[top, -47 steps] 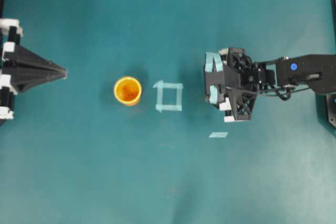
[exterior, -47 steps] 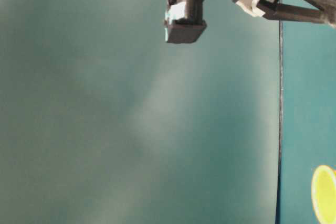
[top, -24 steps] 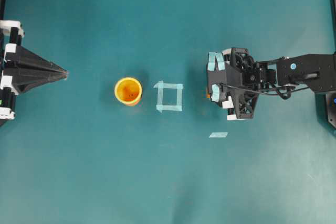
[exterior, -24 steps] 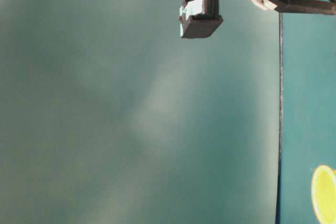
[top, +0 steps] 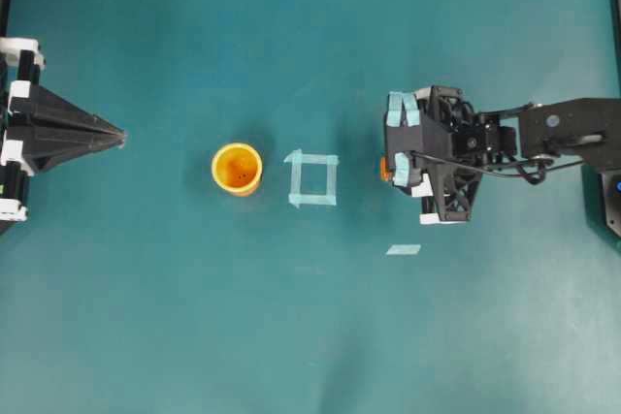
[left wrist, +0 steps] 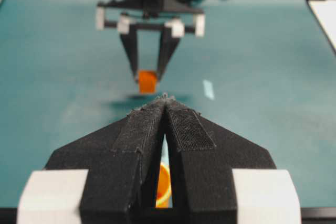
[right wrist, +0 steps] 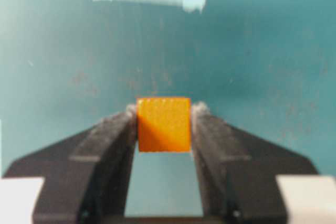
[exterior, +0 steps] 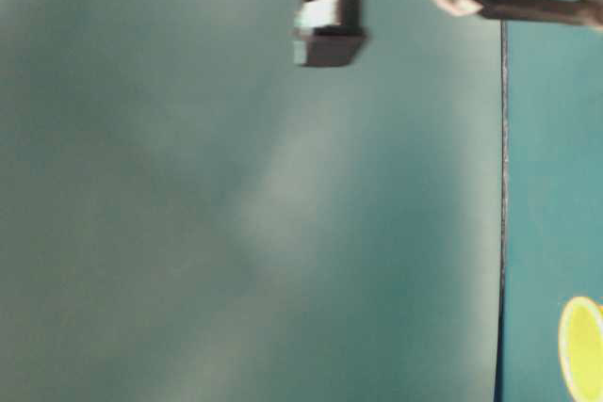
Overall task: Move the block to the right with right arm.
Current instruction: 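Lift the orange cube and carry it right toward the table edge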
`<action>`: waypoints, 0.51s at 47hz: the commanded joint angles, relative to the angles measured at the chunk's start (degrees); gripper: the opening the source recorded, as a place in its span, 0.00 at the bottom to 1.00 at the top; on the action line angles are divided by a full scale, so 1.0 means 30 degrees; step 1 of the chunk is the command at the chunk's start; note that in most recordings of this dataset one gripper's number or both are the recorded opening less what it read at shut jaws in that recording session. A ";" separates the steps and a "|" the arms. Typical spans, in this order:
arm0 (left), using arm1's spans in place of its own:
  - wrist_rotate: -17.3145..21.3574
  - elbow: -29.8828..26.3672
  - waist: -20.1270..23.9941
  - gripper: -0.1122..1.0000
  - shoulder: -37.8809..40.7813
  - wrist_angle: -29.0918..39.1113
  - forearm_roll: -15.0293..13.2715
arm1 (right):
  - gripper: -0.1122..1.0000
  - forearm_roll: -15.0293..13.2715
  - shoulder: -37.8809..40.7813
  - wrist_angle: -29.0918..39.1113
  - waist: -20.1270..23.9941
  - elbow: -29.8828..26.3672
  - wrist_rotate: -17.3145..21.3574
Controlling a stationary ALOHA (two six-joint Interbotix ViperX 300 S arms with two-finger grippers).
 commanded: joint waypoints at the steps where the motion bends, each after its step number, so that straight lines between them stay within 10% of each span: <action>1: 0.0000 -0.0557 -0.0029 0.10 0.0088 -0.0117 0.0029 | 0.46 0.0059 -0.1465 0.0850 0.0029 -0.0674 0.0029; 24: 0.0000 -0.0557 -0.0029 0.10 0.0088 -0.0088 0.0029 | 0.46 0.0352 -0.5039 0.4072 0.0146 -0.0703 0.0059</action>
